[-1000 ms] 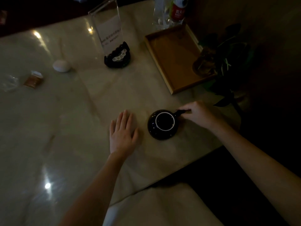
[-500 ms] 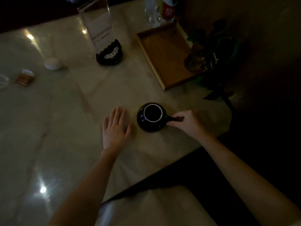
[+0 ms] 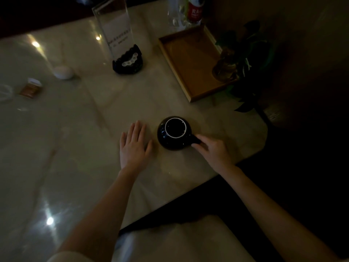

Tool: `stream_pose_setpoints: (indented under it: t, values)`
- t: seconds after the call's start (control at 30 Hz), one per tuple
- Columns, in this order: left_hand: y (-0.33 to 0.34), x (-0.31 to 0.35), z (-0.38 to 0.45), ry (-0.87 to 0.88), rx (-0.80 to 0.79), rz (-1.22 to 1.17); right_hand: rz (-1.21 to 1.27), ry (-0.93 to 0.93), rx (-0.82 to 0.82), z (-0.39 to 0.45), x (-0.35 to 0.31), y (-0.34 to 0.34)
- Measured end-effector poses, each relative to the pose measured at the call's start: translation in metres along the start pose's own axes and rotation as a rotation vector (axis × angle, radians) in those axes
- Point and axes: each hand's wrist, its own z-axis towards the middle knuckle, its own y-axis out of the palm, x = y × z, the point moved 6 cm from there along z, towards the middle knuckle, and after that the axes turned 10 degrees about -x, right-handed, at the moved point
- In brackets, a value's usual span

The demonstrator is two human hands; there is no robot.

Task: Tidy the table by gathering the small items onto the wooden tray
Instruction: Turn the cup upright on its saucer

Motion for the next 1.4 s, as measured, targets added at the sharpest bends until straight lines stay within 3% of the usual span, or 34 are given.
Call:
stream_pose_setpoints:
  t: [0.37,0.47,0.67,0.93,1.4]
  values:
    - [-0.001,0.002,-0.001,0.004,0.0,-0.011,-0.001,-0.127,0.087,-0.003,-0.013,0.0]
    - [-0.001,0.001,-0.001,0.003,-0.007,-0.01,0.116,-0.062,0.065,-0.003,-0.013,-0.001]
    - [-0.002,0.002,-0.001,0.003,-0.009,0.0,0.638,0.05,0.097,0.0,-0.015,0.0]
    - [-0.002,0.001,-0.002,0.006,-0.009,-0.015,1.461,0.463,0.01,-0.002,-0.011,0.033]
    - [-0.004,0.003,-0.003,0.001,-0.001,-0.037,2.173,0.621,0.02,-0.007,-0.037,0.077]
